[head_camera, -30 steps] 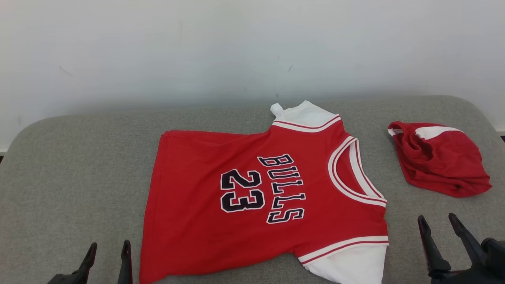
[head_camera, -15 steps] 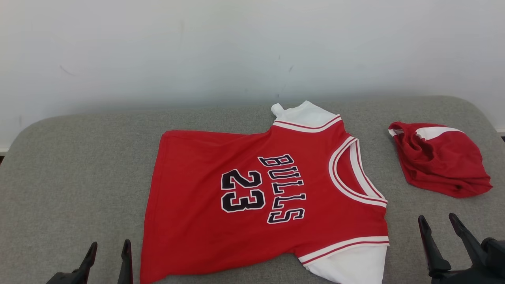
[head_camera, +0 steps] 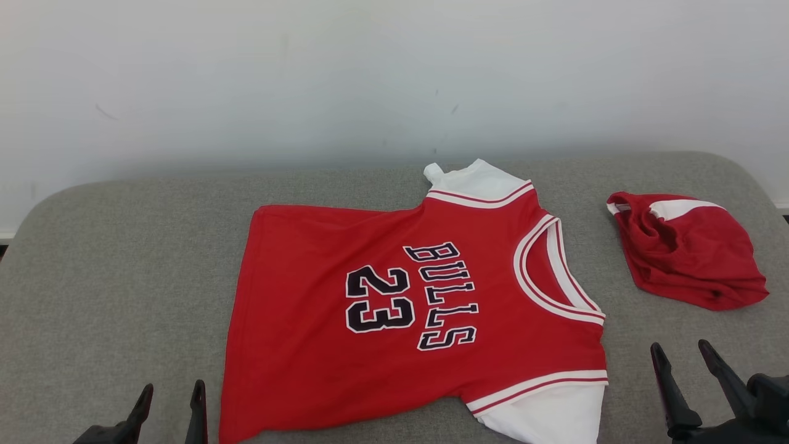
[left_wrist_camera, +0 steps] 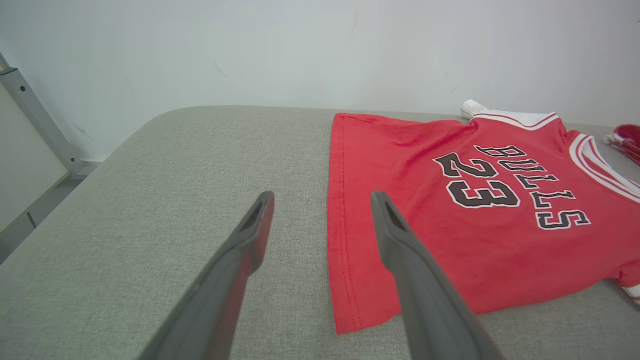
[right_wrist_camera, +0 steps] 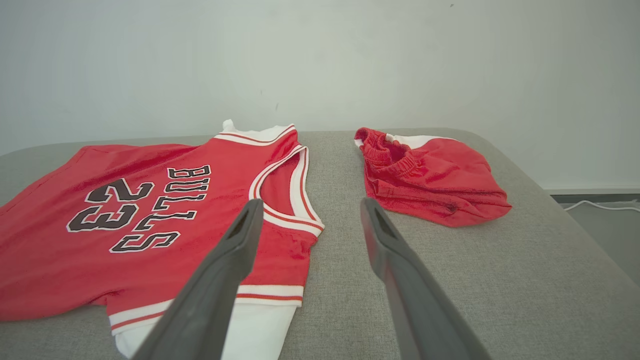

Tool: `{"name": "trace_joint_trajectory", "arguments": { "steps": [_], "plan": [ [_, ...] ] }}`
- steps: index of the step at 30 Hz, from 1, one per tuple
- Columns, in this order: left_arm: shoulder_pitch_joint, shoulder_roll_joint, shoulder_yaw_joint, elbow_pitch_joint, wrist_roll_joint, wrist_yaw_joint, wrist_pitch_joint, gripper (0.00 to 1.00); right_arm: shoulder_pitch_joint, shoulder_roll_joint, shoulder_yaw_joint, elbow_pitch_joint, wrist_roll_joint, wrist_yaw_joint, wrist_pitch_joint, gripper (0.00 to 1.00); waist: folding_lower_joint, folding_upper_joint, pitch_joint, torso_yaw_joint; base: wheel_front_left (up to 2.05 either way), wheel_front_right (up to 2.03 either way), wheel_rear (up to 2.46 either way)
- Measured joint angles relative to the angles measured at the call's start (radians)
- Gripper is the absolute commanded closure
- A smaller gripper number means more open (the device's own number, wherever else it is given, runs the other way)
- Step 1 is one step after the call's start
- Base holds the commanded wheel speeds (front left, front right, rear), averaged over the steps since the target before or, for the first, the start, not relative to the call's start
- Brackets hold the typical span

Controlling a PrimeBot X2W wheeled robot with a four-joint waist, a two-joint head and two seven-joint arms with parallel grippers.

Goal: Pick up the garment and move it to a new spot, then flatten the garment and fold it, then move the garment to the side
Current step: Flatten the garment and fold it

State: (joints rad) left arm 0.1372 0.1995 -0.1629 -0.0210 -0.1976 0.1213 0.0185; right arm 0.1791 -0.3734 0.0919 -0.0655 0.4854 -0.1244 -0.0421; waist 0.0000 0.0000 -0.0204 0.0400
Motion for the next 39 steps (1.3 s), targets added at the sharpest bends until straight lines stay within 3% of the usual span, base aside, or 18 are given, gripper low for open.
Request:
{"name": "trace_joint_trajectory", "arguments": {
  "steps": [11, 17, 25, 39],
  "plan": [
    [0.000, -0.009, -0.033, 0.043, -0.088, -0.078, 0.085, 0.00, 0.040, 0.008, 0.038, 0.033, 0.046, 0.004, 0.099, 0.00, 0.0000, 0.0000, -0.003, 0.002, 0.00, 0.00, 0.00],
    [-0.002, -0.002, -0.071, 0.099, -0.140, -0.149, 0.158, 0.00, 0.048, 0.005, 0.065, 0.065, 0.089, 0.028, 0.192, 0.00, 0.0000, 0.0000, 0.004, 0.006, 0.00, 0.00, 0.00],
    [-0.068, 0.018, -0.056, 0.203, -0.154, -0.175, 0.214, 0.00, 0.055, 0.005, 0.091, 0.077, 0.115, 0.037, 0.286, 0.00, 0.0000, 0.0001, 0.033, 0.014, 0.00, 0.00, 0.00],
    [-0.188, -0.022, -0.073, 0.354, -0.205, -0.193, 0.281, 0.00, -0.018, 0.014, 0.146, 0.128, 0.131, 0.045, 0.395, 0.00, 0.0001, 0.0001, 0.103, 0.022, 0.00, 0.00, 0.00]
  ]
}}
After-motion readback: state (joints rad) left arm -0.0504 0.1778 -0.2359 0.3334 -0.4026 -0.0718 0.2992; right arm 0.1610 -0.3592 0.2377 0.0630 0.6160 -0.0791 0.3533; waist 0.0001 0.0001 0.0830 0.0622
